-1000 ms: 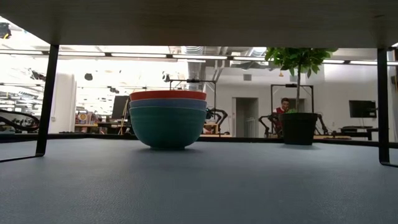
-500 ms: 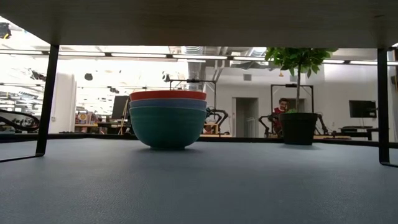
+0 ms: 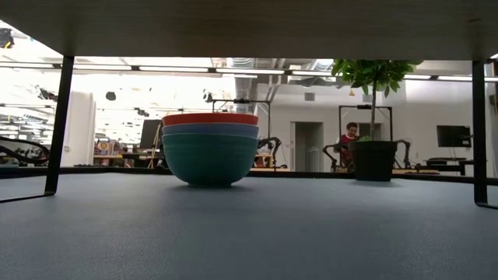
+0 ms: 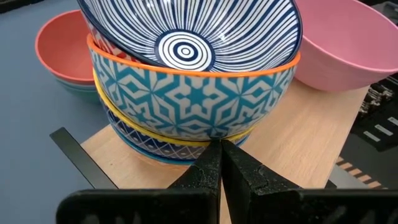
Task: Place and stack bowls onto a shelf
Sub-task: Adjust the stacked bowls on the shelf
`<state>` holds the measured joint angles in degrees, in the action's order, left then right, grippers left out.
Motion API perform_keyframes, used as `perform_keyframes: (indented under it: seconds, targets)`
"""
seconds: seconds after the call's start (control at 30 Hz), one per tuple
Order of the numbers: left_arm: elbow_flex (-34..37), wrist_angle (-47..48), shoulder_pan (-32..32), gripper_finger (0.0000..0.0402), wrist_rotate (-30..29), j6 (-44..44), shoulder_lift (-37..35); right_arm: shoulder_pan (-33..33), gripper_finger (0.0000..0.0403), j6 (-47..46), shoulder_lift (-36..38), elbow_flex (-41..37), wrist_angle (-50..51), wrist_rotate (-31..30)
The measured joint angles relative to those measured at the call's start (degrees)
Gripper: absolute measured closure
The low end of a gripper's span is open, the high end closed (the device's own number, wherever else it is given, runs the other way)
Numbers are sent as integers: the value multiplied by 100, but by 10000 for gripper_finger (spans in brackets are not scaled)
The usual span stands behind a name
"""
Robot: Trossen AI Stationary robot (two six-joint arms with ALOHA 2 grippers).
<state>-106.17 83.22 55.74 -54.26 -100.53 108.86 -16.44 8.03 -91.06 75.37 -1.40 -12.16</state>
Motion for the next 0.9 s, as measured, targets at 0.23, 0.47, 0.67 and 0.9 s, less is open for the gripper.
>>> perform_keyframes:
  seconds: [0.23, 0.47, 0.67, 0.9]
  targets:
    - [0, 0, -103, 402, 22, 163, 0, 6, 376, -2, -125, -7, -93, 307]
    - [0, 0, -199, 401, 129, 302, 0, 0, 376, -4, -114, -4, -112, 346]
    - [0, -20, -213, 401, 151, 388, 0, 0, 376, -9, -114, -4, -42, 515]
    - [0, -27, -213, 402, 151, 380, 0, 4, 376, -97, -114, -4, 63, 564]
